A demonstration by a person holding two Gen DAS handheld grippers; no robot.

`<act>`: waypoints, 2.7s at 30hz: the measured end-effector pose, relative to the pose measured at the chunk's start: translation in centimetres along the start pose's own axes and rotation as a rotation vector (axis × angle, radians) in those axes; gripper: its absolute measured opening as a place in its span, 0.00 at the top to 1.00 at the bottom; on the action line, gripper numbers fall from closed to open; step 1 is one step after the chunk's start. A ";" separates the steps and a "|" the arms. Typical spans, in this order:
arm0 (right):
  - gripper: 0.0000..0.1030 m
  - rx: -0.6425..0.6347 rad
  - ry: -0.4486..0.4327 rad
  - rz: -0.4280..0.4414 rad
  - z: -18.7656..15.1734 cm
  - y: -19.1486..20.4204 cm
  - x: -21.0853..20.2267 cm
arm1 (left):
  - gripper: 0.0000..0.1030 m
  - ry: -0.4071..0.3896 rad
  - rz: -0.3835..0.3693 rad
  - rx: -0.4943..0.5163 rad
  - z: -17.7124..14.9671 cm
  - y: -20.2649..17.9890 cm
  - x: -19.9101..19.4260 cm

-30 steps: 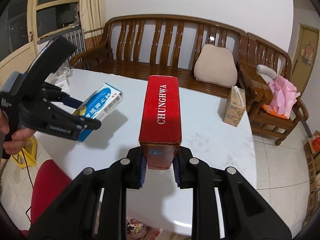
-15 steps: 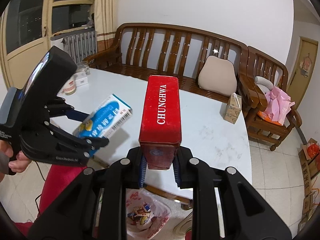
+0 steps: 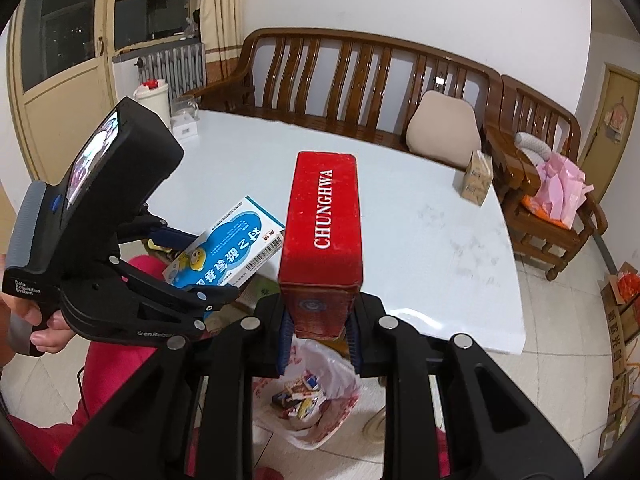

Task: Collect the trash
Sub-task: 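Lift both boxes off the table and carry them down over the trash bag, then open both tools to drop the medicine box and red box into the bag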

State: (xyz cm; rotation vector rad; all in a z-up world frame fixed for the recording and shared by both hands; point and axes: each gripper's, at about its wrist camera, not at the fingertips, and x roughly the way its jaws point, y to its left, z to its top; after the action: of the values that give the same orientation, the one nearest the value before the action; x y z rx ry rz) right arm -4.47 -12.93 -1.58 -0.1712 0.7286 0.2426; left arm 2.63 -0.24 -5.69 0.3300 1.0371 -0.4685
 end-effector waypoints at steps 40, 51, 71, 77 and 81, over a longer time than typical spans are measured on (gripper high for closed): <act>0.78 0.248 0.412 -0.012 -15.6 -2.9 19.1 | 0.42 0.515 -0.200 -0.196 -7.3 -1.1 26.1; 0.78 0.313 0.518 -0.004 -18.3 -4.2 23.8 | 0.42 0.616 -0.249 -0.206 -7.8 -2.4 31.7; 0.78 0.335 0.681 0.051 -22.2 -3.9 30.5 | 0.42 0.800 -0.278 -0.239 -10.6 -1.8 38.7; 0.78 0.339 0.708 0.072 -22.8 -3.5 31.2 | 0.42 0.817 -0.286 -0.254 -10.7 -1.8 39.4; 0.78 0.338 0.712 0.075 -22.8 -3.3 31.4 | 0.33 0.827 -0.287 -0.256 -10.8 -1.5 39.6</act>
State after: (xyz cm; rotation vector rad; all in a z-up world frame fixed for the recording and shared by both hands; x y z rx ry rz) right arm 4.56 -16.56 -39.29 0.1030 1.4712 0.1218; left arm 10.68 -4.94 -45.71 0.1362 1.9484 -0.4537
